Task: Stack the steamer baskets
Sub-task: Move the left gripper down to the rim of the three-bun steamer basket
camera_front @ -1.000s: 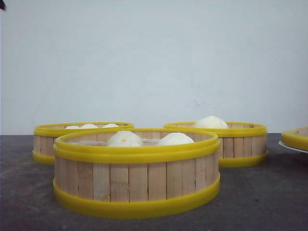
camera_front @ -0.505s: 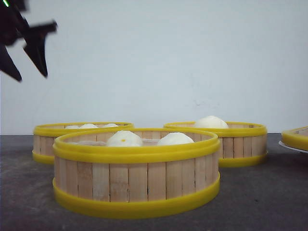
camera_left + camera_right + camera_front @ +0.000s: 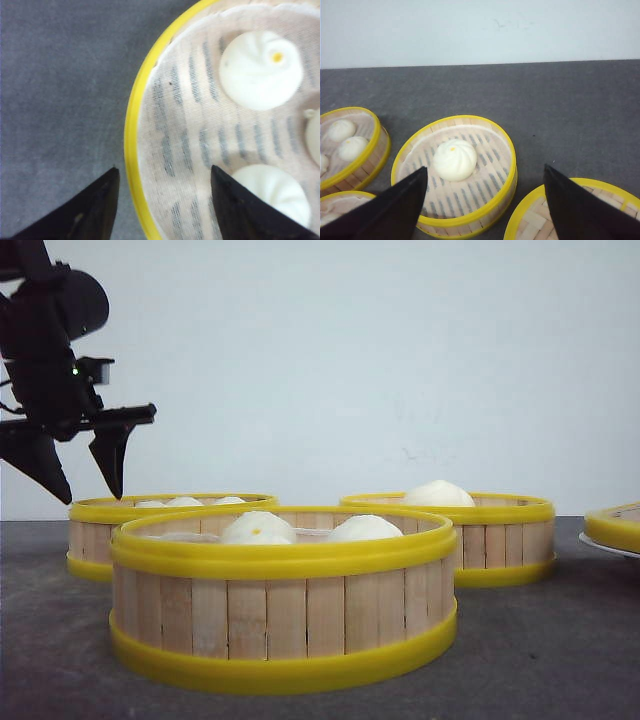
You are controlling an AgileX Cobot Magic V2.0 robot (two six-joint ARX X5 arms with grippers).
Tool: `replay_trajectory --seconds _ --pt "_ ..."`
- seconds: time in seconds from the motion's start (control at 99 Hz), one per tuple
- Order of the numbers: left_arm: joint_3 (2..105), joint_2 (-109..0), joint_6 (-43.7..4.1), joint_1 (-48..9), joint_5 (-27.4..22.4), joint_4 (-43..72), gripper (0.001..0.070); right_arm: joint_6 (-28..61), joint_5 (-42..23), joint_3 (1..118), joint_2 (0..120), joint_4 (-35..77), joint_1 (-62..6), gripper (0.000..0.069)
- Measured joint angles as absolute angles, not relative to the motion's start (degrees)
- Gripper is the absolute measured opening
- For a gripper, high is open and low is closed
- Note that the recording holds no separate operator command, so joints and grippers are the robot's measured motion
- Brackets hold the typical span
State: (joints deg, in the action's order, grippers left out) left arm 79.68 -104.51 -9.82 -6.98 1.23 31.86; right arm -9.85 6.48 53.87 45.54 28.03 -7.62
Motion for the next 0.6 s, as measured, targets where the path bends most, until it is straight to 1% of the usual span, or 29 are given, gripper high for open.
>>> replay_trajectory --seconds 0.252,0.303,0.444,0.495,0.596 --pt "79.68 -106.98 -10.76 -5.85 1.83 31.77 0.0293 -9.80 6.48 53.87 46.41 28.03 -7.62 0.0458" --pt "79.68 -106.98 -11.20 -5.61 1.85 31.44 0.0270 -9.63 6.48 53.87 46.63 28.01 -7.62 0.0458" --pt "79.72 -106.98 -11.88 -5.48 2.00 31.22 0.0177 -9.21 6.46 53.87 47.24 27.59 -7.62 0.0458" --pt "79.72 -107.00 -12.12 -5.50 1.96 31.33 0.0163 -9.21 6.46 53.87 47.46 27.38 -7.62 0.0458" --pt "79.88 -108.01 -12.29 -5.50 1.85 31.42 0.0155 -9.19 6.44 53.87 47.83 26.57 -7.62 0.0458"
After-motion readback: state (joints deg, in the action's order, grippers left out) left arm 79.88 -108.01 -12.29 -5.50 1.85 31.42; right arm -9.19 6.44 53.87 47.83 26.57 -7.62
